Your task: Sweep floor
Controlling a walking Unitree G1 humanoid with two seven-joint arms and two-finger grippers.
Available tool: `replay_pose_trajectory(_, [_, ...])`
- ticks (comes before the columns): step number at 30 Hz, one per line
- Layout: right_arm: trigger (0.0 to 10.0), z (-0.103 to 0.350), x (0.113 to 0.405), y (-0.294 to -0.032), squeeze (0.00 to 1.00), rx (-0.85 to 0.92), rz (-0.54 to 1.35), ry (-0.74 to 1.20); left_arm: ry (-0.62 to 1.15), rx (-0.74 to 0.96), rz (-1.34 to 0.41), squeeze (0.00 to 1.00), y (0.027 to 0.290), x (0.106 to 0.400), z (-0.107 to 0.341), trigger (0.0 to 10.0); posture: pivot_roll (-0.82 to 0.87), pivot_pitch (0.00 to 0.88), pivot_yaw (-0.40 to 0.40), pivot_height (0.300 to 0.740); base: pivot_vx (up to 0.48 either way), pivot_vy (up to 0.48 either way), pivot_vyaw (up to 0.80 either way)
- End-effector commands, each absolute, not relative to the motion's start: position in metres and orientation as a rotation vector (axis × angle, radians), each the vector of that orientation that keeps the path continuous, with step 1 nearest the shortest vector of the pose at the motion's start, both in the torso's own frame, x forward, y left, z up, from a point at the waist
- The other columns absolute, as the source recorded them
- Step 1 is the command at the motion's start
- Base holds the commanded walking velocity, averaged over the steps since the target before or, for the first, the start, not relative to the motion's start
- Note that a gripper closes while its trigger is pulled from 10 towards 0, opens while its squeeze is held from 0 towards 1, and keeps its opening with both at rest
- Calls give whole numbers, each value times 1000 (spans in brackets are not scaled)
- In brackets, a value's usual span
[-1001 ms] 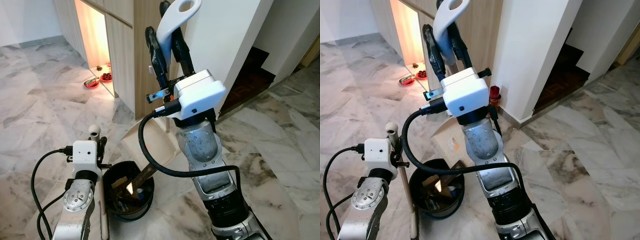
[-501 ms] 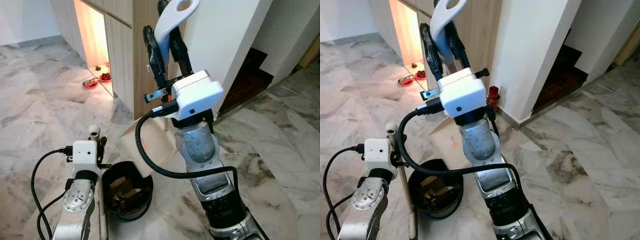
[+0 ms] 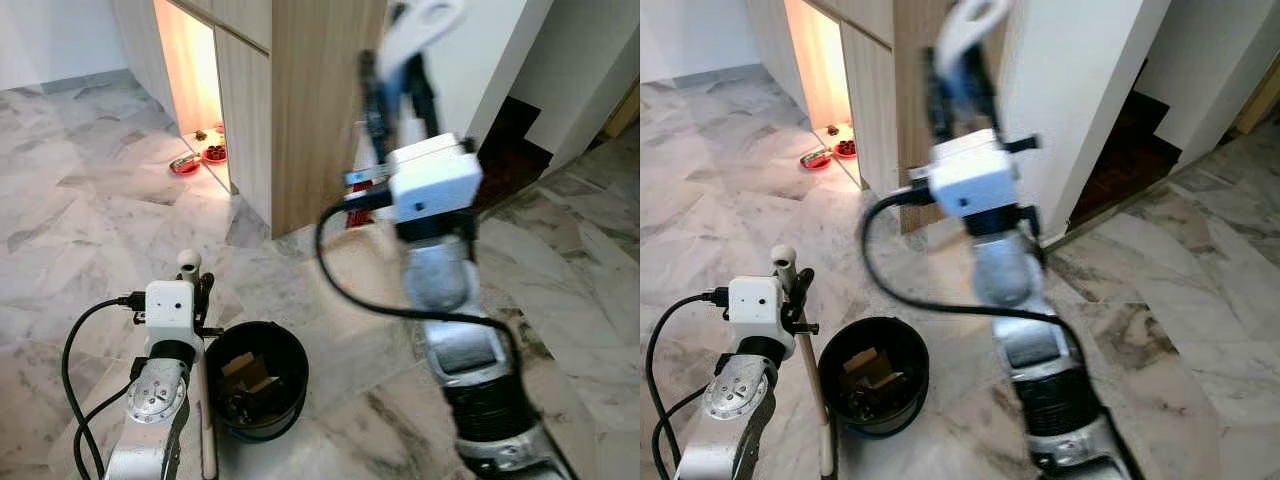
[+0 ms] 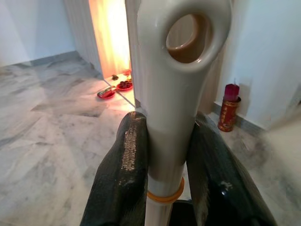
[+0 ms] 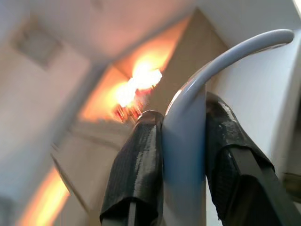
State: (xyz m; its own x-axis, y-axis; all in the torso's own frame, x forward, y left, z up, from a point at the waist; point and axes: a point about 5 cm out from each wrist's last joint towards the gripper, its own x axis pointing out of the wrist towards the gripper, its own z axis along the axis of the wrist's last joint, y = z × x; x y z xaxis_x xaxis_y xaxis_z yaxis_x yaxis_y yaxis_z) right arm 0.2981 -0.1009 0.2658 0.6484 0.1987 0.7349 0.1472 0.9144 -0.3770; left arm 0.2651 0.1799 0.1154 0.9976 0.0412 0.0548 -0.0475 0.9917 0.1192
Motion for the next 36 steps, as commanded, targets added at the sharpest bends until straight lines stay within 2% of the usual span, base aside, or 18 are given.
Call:
replay_pose_trajectory(1, [10000, 271, 292, -114, 0, -444, -32, -885, -108, 109, -2, 0, 172, 270, 125, 10000, 76, 0, -79, 740, 0, 0, 0])
replay_pose_trajectory(4, [10000, 261, 290, -131, 0, -426, -99, -809, -102, 109, -7, 0, 172, 270, 125, 10000, 60, 0, -66, 740, 0, 0, 0])
replay_pose_trajectory(9, [10000, 254, 286, -141, 0, -435, -129, -775, -97, 110, -17, 0, 173, 271, 124, 10000, 51, 0, -58, 740, 0, 0, 0])
replay_pose_trajectory(17, [10000, 209, 269, -170, 0, -489, -142, -604, -60, 122, -23, 0, 180, 266, 116, 10000, 42, 0, -43, 740, 0, 0, 0])
replay_pose_trajectory(25, [10000, 150, 259, -212, 0, -347, -260, -339, 29, 152, 36, 0, 203, 252, 88, 10000, 47, 0, -40, 740, 0, 0, 0])
replay_pose_trajectory(36, [10000, 108, 255, -240, 0, -191, -372, -172, 54, 132, -18, 0, 201, 248, 79, 10000, 52, 0, -34, 740, 0, 0, 0])
